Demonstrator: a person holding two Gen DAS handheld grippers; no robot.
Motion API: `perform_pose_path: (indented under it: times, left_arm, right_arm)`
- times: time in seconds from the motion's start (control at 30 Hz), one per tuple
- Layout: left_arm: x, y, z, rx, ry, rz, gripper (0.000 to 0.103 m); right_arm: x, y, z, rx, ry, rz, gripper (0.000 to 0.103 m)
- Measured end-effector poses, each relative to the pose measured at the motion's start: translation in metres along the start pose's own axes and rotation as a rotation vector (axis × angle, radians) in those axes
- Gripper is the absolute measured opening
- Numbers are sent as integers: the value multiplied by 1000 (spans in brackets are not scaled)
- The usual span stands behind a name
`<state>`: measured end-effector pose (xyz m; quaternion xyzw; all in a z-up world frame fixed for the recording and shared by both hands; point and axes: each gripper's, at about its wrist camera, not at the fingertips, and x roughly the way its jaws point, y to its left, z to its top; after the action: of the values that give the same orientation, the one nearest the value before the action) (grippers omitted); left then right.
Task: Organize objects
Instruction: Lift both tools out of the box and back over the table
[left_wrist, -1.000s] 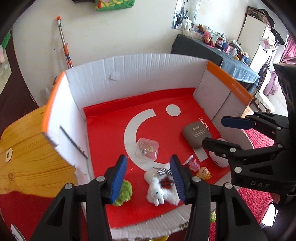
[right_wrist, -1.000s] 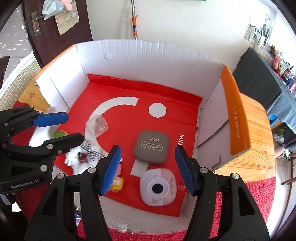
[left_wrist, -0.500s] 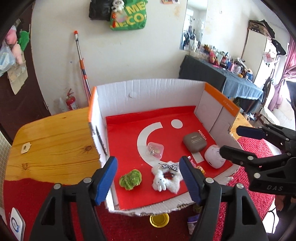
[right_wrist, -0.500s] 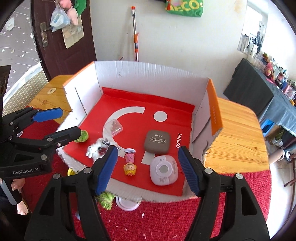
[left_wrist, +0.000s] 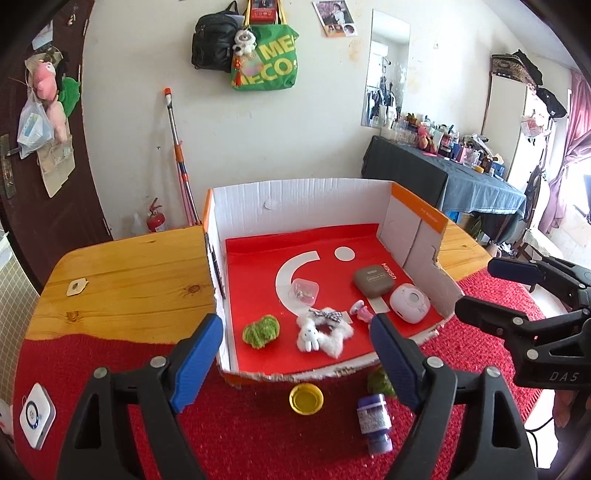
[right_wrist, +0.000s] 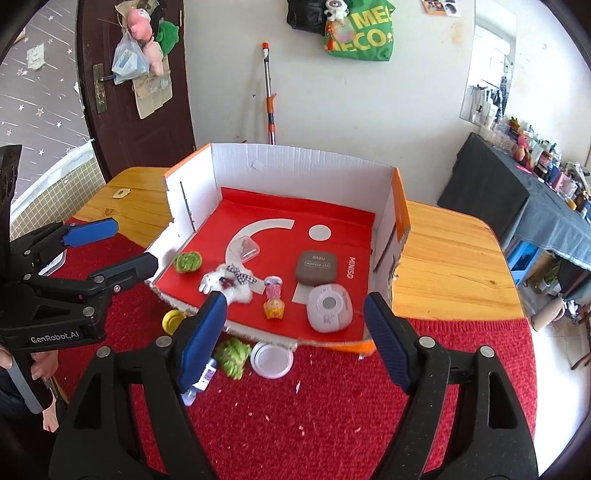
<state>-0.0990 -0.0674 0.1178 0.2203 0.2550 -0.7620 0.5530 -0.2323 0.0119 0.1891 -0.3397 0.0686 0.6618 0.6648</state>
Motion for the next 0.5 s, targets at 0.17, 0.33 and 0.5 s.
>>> perform_pose_path:
  times: [0.17, 0.33, 0.5]
  left_arm:
    - [-9, -4, -17, -7, -12, 5, 89]
    - [-11, -8, -32, -17, -7, 10, 94]
    - [-13, -11, -48, -31, 2, 13, 97]
  right_arm:
    - [-7, 1, -16, 17, -17, 9, 78]
    - [-6, 3, -33, 27, -17, 20, 78]
    - [-4, 8, -50, 20, -19, 22, 79]
